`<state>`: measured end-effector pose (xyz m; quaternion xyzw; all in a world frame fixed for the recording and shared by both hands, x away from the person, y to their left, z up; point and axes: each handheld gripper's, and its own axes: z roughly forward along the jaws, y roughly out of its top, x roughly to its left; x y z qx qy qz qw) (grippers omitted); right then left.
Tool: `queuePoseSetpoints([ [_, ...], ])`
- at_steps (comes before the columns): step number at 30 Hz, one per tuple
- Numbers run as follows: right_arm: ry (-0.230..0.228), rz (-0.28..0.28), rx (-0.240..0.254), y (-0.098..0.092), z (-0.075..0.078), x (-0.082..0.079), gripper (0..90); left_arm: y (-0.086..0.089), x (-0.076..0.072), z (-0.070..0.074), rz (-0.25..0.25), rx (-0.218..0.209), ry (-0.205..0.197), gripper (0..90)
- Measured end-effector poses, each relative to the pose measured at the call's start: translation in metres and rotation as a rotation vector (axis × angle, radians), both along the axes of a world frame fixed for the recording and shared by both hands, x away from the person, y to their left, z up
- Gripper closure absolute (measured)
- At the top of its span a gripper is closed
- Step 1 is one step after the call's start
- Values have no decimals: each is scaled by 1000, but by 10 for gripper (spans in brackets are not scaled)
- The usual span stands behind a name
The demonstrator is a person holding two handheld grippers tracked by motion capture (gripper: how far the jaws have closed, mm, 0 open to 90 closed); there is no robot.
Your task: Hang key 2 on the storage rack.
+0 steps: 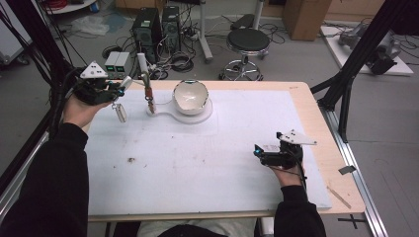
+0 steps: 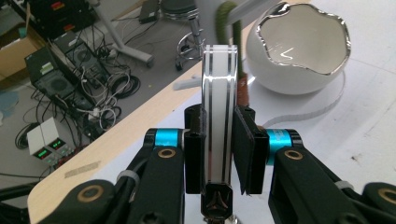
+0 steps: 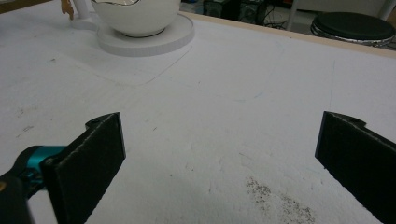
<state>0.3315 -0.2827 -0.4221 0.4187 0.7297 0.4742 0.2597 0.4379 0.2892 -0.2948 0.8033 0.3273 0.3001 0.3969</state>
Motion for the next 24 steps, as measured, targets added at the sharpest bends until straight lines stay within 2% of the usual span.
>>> queuePoseSetpoints([
  [13, -4, 0, -2, -1, 0, 0, 6, 11, 8, 22, 12, -8, -27, 752],
  [18, -6, -4, 1, -2, 0, -1, 6, 11, 11, 30, 21, -11, -48, 752],
  [24, -2, -2, 0, -2, 0, -1, 6, 8, 18, 39, 26, 16, -57, 752],
])
